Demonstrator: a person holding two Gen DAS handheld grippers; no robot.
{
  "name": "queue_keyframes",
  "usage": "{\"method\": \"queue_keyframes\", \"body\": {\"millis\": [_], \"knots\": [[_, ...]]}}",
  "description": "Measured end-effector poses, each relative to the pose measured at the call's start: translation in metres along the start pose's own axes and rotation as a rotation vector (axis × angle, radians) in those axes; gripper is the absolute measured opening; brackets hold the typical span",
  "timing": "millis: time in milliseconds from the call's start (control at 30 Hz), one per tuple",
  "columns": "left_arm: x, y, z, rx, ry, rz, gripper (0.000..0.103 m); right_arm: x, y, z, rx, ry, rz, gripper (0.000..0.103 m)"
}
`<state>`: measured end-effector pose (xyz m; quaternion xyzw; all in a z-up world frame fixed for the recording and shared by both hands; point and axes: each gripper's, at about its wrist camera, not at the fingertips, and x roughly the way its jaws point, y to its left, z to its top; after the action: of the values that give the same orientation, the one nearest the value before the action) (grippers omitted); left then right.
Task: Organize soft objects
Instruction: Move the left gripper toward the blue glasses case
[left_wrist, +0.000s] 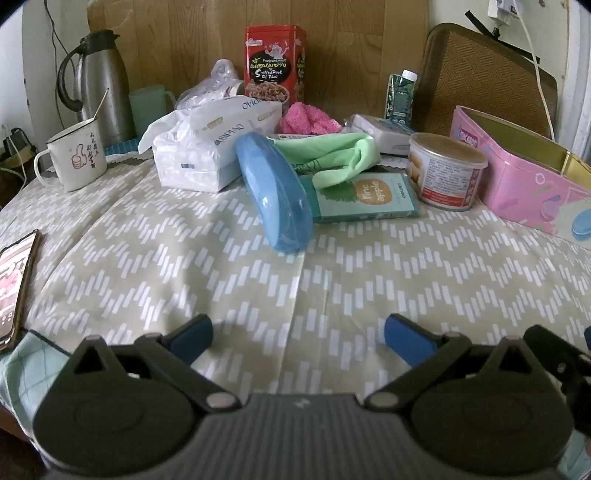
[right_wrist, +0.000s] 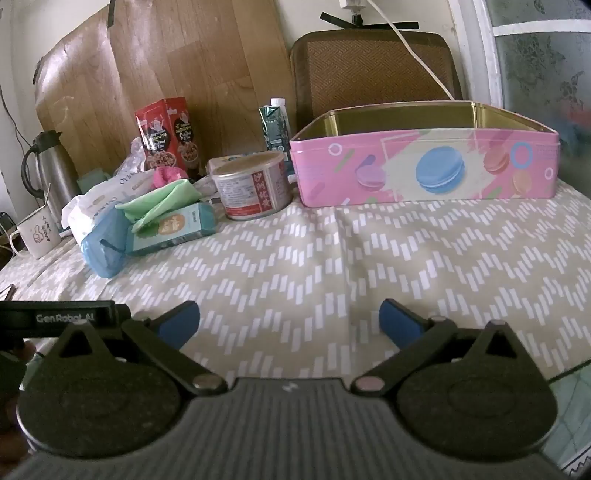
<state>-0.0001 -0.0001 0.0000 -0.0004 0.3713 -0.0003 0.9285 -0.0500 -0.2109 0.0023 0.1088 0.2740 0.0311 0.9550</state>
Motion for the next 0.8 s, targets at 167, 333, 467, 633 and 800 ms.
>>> {"method": "queue_keyframes", "body": {"millis": [167, 333, 467, 633, 800], "knots": [[0.001, 0.000, 0.000, 0.006, -0.017, -0.007, 0.103, 0.000, -0.001, 0.001, -0.001, 0.000, -0.001, 0.103], [-0.002, 0.003, -0.011, 0.020, -0.074, -0.033, 0.103, -0.003, -0.006, 0.003, -0.003, -0.001, -0.002, 0.103], [-0.009, 0.008, -0.018, 0.045, -0.127, -0.062, 0.103, 0.001, 0.002, -0.001, -0.031, -0.003, -0.021, 0.103], [-0.011, 0.014, -0.025, 0.085, -0.184, -0.100, 0.103, 0.002, 0.008, -0.002, -0.070, -0.011, -0.023, 0.103], [-0.014, 0.049, -0.006, -0.012, -0.188, -0.136, 0.102, 0.007, 0.014, 0.003, -0.132, -0.020, 0.020, 0.090]]}}
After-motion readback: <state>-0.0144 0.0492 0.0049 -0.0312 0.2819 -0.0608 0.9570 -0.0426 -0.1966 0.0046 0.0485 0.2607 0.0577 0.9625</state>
